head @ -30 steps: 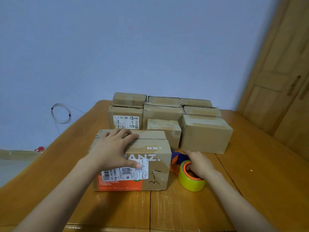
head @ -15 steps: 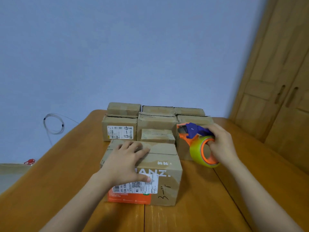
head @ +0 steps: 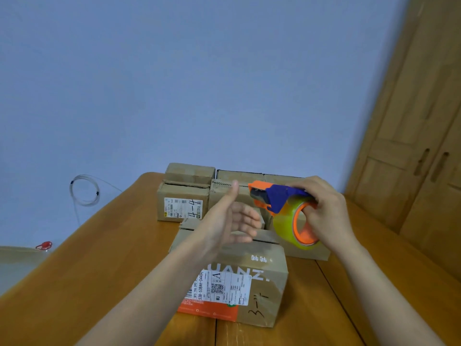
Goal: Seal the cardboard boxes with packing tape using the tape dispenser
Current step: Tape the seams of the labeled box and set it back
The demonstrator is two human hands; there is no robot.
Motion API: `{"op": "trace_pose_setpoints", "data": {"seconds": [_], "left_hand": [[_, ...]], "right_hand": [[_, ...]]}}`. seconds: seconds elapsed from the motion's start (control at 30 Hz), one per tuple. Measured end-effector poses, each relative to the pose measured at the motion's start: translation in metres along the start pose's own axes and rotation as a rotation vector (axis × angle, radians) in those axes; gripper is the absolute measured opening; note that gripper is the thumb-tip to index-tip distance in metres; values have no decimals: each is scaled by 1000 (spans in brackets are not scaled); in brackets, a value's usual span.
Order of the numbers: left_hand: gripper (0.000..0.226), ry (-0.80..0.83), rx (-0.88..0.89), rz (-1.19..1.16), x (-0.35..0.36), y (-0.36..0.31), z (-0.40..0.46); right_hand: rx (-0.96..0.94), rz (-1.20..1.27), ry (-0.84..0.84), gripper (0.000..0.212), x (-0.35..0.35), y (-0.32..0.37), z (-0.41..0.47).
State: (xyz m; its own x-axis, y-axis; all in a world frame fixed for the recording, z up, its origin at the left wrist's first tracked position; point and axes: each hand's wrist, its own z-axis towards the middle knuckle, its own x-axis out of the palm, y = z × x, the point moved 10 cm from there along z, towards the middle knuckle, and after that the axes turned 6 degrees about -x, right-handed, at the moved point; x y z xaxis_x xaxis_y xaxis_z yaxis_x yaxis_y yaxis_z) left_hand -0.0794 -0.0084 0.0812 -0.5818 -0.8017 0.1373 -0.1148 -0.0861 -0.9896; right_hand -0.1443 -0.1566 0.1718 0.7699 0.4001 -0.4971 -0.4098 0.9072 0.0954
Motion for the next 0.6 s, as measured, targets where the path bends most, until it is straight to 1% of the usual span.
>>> {"op": "trace_pose_setpoints", "data": {"seconds": [0.07,0.17,0.27,0.4,0.5,0.6], "left_hand": [[75,25,-49,-52,6,-2,0],[75,30,-89,-50,9,-2,2],[83,71,-175,-34,7,5,3],[90,161,-291,-63,12,15,1],[92,203,-343,-155,18,19,0],[93,228,-378,-261,24,20,0]], "right_hand": [[-24,-17,5,56,3,4,1],[-45,-31,1,55,5,6,2],[-69,-65,-9,54,3,7,3],[-112,-114,-13,45,2,13,1],[-163,-161,-31,45,2,19,1],[-237,-244,-59,34,3,27,-3]]}}
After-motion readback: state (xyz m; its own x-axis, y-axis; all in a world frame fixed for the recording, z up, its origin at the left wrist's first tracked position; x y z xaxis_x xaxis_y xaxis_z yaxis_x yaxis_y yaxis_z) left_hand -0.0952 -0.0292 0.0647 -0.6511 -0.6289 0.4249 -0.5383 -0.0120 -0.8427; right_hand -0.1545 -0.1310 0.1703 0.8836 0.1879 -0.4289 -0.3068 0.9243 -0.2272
